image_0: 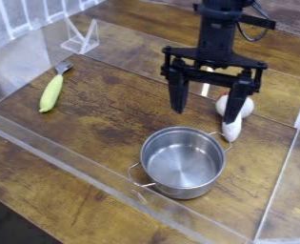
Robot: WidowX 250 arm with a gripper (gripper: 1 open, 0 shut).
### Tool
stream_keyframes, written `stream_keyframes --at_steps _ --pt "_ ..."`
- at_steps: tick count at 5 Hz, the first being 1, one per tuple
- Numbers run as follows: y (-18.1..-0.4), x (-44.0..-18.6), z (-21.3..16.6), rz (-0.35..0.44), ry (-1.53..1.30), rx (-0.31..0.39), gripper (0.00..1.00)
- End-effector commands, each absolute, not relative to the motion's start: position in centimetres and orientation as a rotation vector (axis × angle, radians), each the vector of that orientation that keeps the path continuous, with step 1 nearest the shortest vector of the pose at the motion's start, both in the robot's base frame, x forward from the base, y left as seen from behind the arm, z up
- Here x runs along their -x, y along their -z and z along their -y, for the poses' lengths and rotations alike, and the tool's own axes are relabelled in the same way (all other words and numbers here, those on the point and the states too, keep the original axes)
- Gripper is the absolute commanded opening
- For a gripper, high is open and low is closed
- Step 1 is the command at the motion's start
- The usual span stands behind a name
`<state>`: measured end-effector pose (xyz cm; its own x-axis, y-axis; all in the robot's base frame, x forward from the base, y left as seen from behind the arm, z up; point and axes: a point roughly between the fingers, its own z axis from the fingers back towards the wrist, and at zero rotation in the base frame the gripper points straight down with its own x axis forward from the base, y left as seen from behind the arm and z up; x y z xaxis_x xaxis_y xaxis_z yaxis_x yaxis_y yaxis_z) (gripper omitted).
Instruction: Put the mushroom in the silver pot
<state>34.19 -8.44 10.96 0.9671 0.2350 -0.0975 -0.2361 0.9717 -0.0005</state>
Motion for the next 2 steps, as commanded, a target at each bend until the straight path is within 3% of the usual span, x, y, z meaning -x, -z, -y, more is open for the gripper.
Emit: stream_keyframes --at_steps 1,2 --pt "-12.73 -35.07 9.63 -0.028 -0.222 0.034 1.0" --pt "-12.84 -35.29 9.85 -0.022 -0.223 0.037 1.0"
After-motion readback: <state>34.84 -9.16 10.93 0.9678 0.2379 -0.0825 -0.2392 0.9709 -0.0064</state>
